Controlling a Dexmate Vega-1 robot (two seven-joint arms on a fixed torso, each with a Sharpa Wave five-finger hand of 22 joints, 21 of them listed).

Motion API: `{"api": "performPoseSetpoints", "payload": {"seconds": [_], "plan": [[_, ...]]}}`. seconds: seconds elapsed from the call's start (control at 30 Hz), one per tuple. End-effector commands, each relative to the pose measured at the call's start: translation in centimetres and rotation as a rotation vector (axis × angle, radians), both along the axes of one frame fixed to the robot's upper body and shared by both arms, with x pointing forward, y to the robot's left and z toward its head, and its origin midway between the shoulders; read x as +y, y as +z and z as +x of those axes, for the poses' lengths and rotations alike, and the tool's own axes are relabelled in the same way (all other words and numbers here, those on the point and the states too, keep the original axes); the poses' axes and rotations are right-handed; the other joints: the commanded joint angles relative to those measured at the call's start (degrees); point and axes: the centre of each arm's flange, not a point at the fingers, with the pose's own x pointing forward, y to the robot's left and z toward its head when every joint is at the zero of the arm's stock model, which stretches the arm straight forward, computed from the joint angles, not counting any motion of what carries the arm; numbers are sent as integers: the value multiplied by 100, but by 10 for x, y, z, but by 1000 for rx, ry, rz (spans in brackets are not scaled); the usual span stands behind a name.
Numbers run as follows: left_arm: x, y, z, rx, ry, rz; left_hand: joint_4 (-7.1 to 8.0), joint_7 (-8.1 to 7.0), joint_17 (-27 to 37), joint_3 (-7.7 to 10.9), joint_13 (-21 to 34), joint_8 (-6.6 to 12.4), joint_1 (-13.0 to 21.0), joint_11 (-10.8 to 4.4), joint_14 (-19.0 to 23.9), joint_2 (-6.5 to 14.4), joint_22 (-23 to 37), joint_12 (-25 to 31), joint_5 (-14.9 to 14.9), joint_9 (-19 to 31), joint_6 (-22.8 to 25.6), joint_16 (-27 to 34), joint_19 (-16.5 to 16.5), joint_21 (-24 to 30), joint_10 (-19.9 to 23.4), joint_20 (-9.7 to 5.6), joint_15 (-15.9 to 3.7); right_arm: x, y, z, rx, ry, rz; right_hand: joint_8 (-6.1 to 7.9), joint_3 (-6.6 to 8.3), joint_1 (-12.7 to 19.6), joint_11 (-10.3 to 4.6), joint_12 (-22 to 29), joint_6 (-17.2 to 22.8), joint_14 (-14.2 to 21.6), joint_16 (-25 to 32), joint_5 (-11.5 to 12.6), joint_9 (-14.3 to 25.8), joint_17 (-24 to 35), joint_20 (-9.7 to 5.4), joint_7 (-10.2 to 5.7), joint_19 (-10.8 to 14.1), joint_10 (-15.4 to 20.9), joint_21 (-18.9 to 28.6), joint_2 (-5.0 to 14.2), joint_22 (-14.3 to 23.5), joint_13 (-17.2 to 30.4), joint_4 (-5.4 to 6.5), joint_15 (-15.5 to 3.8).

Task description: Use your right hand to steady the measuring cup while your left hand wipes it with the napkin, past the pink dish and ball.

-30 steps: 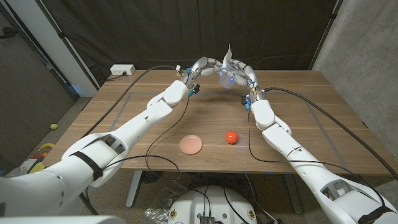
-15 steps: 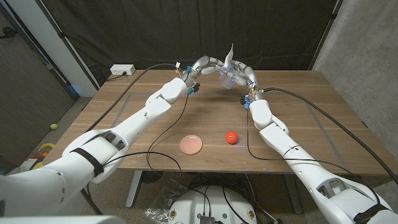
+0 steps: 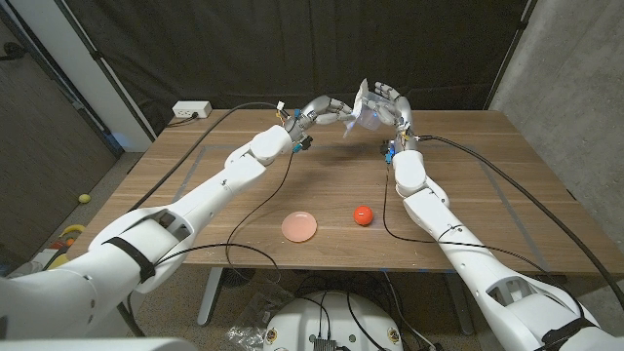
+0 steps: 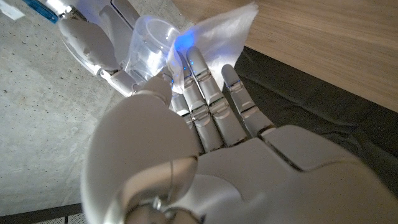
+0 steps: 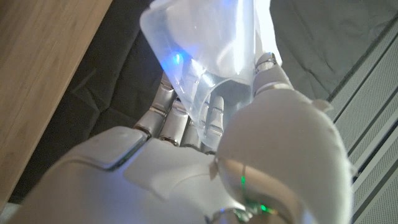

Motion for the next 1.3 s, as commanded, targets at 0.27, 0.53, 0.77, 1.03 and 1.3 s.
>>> {"api": "performPoseSetpoints", "payload": {"seconds": [0.27,0.53,0.77,1.03,1.3], "plan": [[9,-10,0,7,52,2,50,278,53,38,80,-8,8,-145,68,25,14,66,24,39,246,-38,2,64,-72,11,-275,-1,1,-3,-19,89,104,15,25,889,11,-35,24,84,24,-5,8,8,-997,37,-44,41,104,866,7,32,12,-788],[3,-4,0,1,30,-10,63,279,72,47,120,-14,3,-148,55,24,13,79,23,48,236,-64,-14,84,-83,16,-268,1,-3,-3,-4,77,65,13,22,892,10,-42,21,89,26,-9,8,8,-1000,43,-65,35,132,860,0,33,18,-783],[-3,3,-1,-10,6,-16,66,279,88,54,150,-11,6,-144,68,16,11,90,21,48,255,-73,-19,102,-84,17,-272,8,-7,-4,1,37,-22,9,21,898,21,-45,12,81,22,-11,9,6,-1001,44,-77,34,152,855,-4,33,18,-781],[-10,11,-4,-23,-18,-21,72,272,108,60,183,-12,7,-129,70,9,9,94,21,58,255,-86,-28,122,-101,17,-272,15,-12,-1,13,13,-95,6,21,898,11,-54,3,58,11,-14,9,0,-999,42,-103,19,162,850,-21,34,25,-775],[-15,18,-6,-41,-36,-35,77,266,127,73,219,-16,12,-131,75,6,7,98,22,59,258,-103,-40,143,-116,13,-274,20,-16,-2,22,29,-114,5,23,896,10,-58,-1,48,7,-15,9,-2,-998,37,-121,16,177,856,-35,34,36,-774]]}}
